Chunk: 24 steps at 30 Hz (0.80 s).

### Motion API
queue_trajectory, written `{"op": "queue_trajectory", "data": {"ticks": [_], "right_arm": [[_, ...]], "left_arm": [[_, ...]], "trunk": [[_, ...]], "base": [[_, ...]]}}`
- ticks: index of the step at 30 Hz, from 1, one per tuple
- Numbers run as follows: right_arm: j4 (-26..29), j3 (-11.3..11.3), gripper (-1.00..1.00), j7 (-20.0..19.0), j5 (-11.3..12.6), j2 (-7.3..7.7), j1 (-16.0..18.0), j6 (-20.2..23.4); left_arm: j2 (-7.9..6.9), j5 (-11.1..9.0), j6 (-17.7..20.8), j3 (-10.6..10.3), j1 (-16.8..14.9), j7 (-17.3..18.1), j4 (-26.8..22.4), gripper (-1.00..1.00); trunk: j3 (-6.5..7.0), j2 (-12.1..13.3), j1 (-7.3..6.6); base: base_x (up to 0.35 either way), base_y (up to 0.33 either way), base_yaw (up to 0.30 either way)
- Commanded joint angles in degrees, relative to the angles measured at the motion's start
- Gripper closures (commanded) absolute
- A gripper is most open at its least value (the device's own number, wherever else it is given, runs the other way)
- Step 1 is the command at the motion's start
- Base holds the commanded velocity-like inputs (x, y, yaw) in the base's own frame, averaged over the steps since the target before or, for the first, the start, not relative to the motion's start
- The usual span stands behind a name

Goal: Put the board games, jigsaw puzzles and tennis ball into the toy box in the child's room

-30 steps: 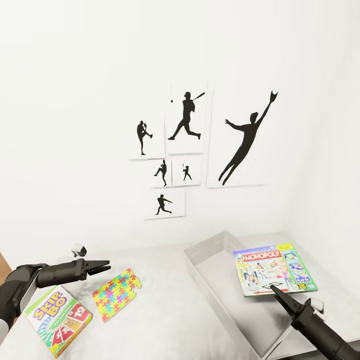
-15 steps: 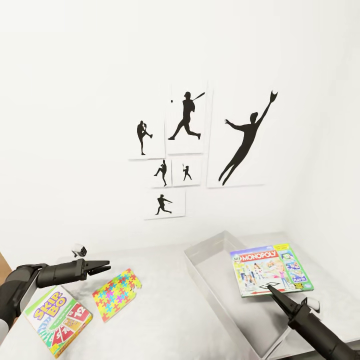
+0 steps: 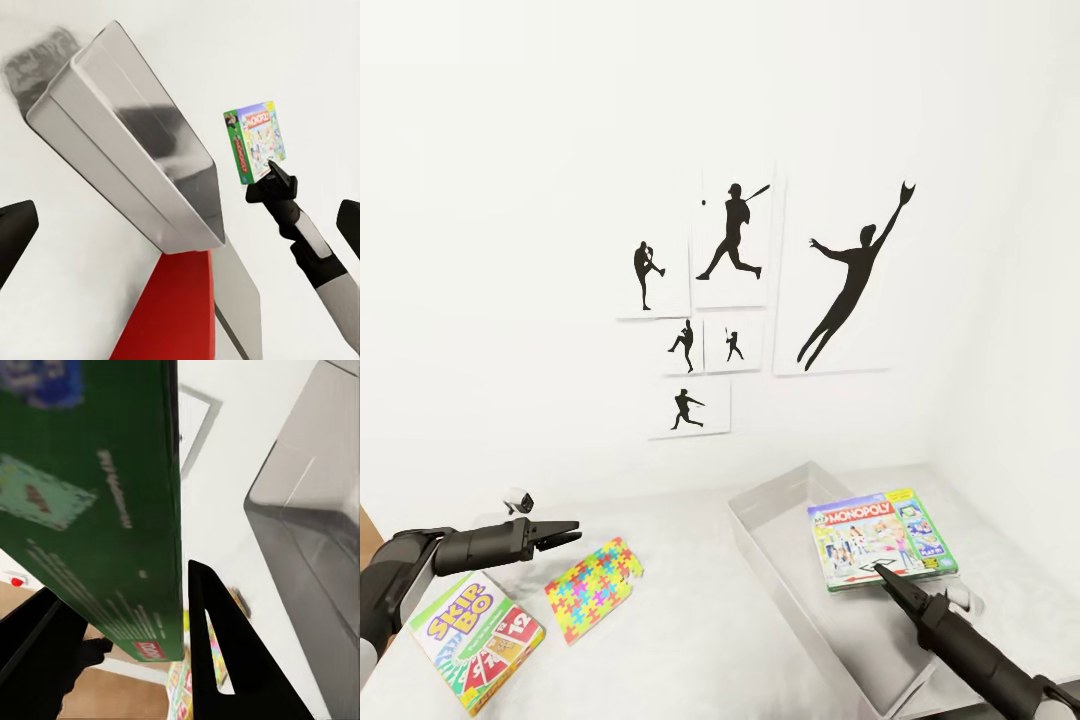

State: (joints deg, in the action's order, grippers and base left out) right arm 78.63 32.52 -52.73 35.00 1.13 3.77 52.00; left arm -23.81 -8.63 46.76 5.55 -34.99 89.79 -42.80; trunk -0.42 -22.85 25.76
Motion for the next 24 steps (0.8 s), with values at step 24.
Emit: {"op": "queue_trajectory", "data": {"ticks": [24], "right_arm": [[-13.5, -1.5, 1.00, 22.7, -0.1, -0.07, 22.5, 7.2]], "left_arm": [[-0.01, -0.1, 0.6, 0.0, 0.0, 0.2, 0.0, -1.00]], "trunk": [[-0.58, -0.1, 0.02]], "base": [[0.000, 0.000, 0.000]]}}
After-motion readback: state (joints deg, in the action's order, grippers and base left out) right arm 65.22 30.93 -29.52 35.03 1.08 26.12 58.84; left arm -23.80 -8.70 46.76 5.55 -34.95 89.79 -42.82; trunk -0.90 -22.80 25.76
